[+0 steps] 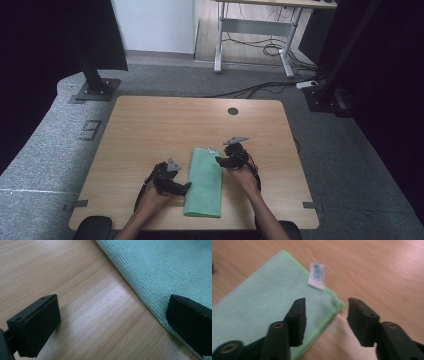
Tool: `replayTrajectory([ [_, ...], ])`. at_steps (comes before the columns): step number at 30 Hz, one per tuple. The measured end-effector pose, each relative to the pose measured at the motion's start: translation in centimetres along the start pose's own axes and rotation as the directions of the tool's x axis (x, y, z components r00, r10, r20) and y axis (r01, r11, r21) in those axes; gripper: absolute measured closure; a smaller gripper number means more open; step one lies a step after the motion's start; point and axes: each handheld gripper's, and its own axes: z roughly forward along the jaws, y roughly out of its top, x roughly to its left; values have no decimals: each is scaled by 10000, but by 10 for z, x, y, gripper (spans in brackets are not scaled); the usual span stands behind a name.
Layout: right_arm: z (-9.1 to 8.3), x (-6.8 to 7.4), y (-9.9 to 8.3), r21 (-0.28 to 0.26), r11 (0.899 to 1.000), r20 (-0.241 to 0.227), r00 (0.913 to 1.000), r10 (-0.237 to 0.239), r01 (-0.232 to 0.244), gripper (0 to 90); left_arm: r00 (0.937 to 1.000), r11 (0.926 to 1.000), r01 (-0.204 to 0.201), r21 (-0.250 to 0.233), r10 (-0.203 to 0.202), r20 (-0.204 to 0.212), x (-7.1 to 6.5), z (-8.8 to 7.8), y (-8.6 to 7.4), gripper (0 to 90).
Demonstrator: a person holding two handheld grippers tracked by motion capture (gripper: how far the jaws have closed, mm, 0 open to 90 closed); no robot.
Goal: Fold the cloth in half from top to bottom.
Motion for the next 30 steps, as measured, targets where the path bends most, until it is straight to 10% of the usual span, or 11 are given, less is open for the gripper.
replayTrajectory([
  [15,30,-13,11,956,9954,256,9997,-65,40,610,10000,10000,-24,6,24,16,0,0,0,0],
  [30,31,-18,8,864,9941,-743,9946,721,-656,834,9997,9996,238,-124,-238,3,7,6,8,0],
])
